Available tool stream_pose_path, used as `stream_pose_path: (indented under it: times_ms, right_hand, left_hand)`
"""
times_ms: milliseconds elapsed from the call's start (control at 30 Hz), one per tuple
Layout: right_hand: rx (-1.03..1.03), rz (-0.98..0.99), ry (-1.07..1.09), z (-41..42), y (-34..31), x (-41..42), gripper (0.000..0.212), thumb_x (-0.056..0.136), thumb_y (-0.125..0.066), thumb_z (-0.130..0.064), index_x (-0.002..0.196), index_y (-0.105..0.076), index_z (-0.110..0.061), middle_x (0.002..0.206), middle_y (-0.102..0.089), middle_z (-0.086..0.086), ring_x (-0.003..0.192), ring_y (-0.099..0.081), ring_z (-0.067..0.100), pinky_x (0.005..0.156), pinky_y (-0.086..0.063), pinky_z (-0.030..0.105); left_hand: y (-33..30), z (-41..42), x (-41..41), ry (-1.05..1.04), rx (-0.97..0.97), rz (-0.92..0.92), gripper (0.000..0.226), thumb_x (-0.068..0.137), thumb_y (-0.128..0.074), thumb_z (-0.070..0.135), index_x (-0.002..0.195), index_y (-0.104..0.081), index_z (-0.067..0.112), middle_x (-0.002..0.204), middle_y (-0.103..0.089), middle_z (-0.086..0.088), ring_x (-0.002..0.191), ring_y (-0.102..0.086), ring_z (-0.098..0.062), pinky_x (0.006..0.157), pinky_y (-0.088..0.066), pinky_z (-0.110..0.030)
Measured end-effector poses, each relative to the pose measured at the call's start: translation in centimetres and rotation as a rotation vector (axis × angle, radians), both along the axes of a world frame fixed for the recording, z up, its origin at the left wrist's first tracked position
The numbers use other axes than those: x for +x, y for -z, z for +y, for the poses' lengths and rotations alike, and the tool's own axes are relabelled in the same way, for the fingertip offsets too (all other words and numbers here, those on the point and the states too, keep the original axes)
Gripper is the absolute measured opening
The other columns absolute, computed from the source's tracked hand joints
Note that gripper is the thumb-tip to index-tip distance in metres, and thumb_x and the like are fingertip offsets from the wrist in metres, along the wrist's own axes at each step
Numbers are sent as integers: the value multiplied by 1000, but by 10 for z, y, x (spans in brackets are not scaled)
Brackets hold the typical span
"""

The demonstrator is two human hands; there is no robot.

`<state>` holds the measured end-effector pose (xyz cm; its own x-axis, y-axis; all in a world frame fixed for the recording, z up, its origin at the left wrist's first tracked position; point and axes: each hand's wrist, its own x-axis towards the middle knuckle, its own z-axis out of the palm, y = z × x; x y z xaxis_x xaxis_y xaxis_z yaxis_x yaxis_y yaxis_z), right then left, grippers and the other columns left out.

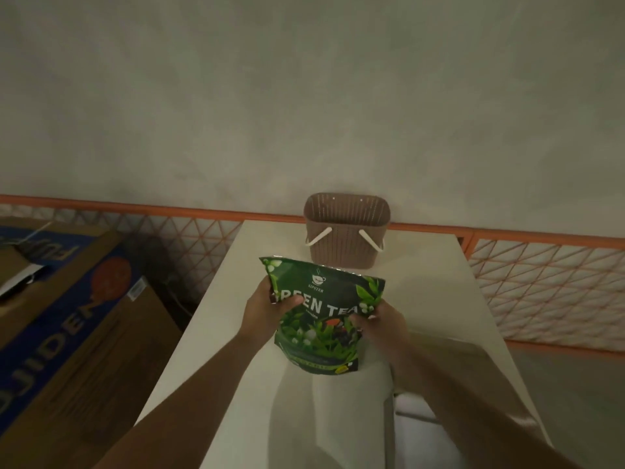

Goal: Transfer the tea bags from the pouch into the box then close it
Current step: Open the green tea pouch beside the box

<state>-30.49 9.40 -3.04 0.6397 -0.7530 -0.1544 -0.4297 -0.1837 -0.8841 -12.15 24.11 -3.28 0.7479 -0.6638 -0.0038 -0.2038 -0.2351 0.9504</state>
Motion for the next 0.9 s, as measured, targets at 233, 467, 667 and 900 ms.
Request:
stream_pose_path:
  times_ms: [233, 467, 667, 900]
  right_hand:
    - [8, -89, -77, 22, 6, -19, 33, 97, -56, -37, 125, -56, -21, 113, -69, -5, 105, -63, 11, 73, -45, 16]
    - [-63, -288, 87, 37, -25, -28, 20, 99, -52, -32, 106, -60, -15, 93, -64, -12, 79, -60, -3, 58, -41, 2]
    - [-175, -337, 72, 52, -37, -40, 9, 93, -64, -19, 101, -65, -23, 96, -65, -9, 80, -59, -5, 67, -41, 2]
    - [78, -379, 41, 64, -47, -50, 12, 94, -63, -26, 96, -72, -17, 88, -73, -3, 85, -70, 16, 77, -58, 29]
  left_hand:
    - [7, 10, -20, -57, 54, -22, 53, 80, -81, 35, 127, -62, 19, 114, -74, 7, 101, -69, -6, 83, -54, -25]
    - [-3, 3, -54, -303, 158, -23, 77, 84, -83, 20, 149, -43, 7, 147, -35, -21, 138, -34, -33, 117, -31, -42]
    - [-24, 4, -106, -261, 1, -70, 43, 88, -79, 22, 125, -59, 14, 122, -50, -7, 126, -46, -32, 109, -41, -41]
    - [-46, 7, -132, -15, -128, 138, 5, 100, -62, 21, 103, -60, 18, 95, -66, 1, 90, -65, -16, 81, -57, -28]
